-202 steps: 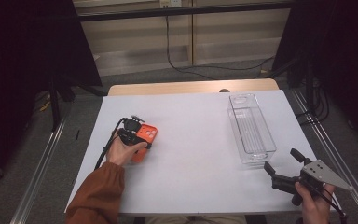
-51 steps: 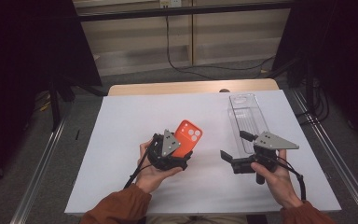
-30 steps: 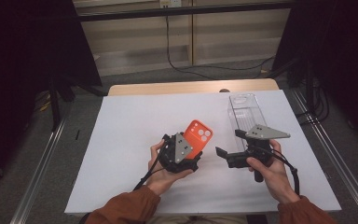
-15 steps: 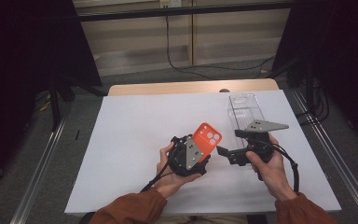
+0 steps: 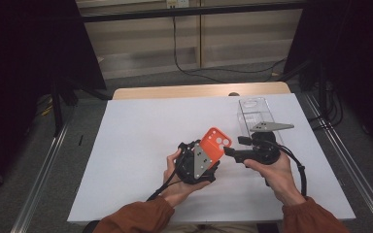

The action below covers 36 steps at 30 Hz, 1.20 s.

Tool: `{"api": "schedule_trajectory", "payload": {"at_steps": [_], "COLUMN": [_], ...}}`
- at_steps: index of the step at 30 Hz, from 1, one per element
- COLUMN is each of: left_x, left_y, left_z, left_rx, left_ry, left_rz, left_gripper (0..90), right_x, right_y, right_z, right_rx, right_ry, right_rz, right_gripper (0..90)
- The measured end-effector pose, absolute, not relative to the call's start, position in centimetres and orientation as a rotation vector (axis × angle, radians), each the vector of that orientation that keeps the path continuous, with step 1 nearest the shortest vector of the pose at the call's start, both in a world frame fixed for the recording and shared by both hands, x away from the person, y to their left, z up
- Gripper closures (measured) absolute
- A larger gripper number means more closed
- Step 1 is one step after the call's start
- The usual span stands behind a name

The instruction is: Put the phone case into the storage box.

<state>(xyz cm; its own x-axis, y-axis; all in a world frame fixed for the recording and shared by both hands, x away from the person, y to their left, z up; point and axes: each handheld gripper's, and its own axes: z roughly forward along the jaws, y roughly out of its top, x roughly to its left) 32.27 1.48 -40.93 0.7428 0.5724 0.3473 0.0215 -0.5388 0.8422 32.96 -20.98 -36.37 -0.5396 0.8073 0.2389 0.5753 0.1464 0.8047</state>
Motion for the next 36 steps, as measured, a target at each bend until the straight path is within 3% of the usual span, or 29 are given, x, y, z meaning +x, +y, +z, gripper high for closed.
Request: {"api": "schedule_trajectory", "payload": {"at_steps": [5,19,36], "left_x": [32.4,32.5,32.4], "left_y": [1.6,1.6,1.2], "left_z": [-40.9,-41.1,-41.8], "left_rx": [2.029,2.040,2.058], "left_ry": [0.457,0.464,0.455], "left_rz": [0.772,0.779,0.804], "left_gripper": [14.9,14.9,14.9], "right_x": [33.4,34.4,34.8], "right_y": [-20.7,-20.0,-20.3], "right_z": [-36.2,-36.6,-37.4], "right_rx": [1.438,1.581,1.703], "right_ry": [2.165,2.164,2.159], "right_rz": [1.402,1.420,1.428], "right_gripper": [46.1,70.5,76.7]}}
